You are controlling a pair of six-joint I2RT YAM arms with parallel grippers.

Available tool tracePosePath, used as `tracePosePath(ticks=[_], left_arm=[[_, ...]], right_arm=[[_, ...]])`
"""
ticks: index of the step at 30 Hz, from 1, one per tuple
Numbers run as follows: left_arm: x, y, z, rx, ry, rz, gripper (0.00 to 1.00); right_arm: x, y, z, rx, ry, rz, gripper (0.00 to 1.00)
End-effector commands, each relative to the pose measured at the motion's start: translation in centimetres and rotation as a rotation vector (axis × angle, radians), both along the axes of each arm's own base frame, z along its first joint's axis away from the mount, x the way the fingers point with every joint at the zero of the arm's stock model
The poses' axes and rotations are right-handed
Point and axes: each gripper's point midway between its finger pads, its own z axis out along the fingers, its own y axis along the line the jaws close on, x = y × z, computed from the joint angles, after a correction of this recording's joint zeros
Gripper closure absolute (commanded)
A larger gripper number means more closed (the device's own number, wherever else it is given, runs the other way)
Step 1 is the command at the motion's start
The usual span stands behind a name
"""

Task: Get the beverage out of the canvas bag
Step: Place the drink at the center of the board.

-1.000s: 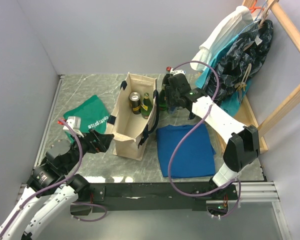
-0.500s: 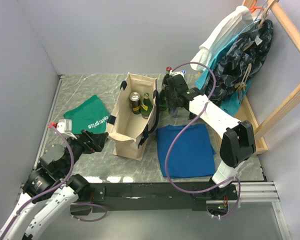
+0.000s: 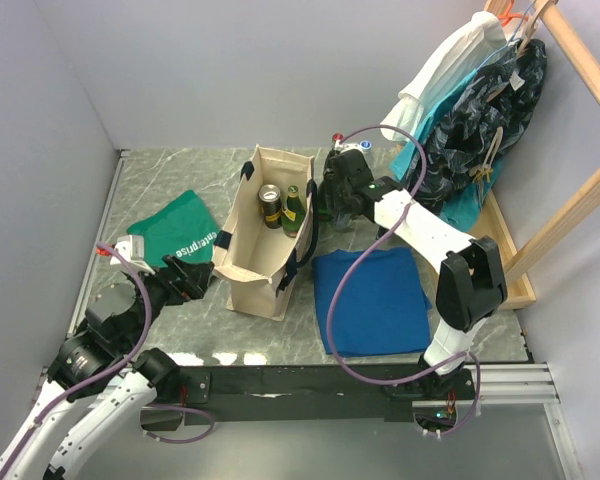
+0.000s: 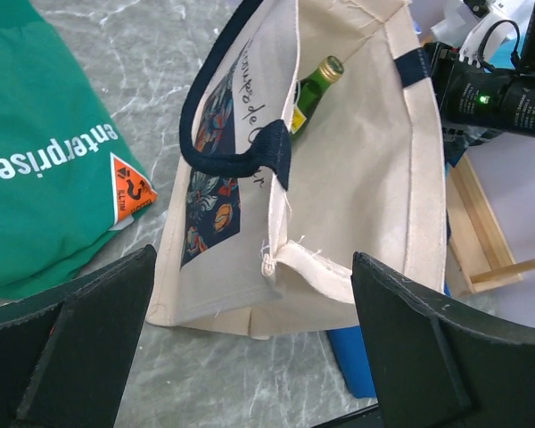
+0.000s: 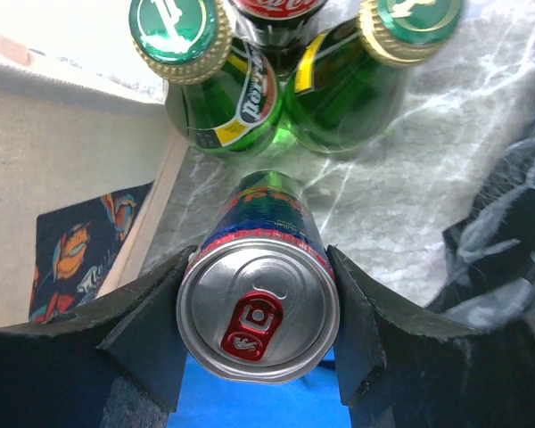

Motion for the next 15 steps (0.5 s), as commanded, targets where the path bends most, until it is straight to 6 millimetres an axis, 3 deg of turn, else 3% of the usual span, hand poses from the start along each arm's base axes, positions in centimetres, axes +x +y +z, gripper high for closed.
tracePosePath(ticks=[1, 15], left_arm=[[0.4, 0.4, 1.3, -0.016, -0.009, 0.035, 0.04], [0.3, 0.5, 1.4, -0.02, -0.019, 0.034, 0.04]], right_arm=[[1.5, 1.9, 1.0, 0.045, -0.082, 0.014, 1.0], [1.6, 4.7, -0.1, 0.076, -0.08, 0.062, 1.0]])
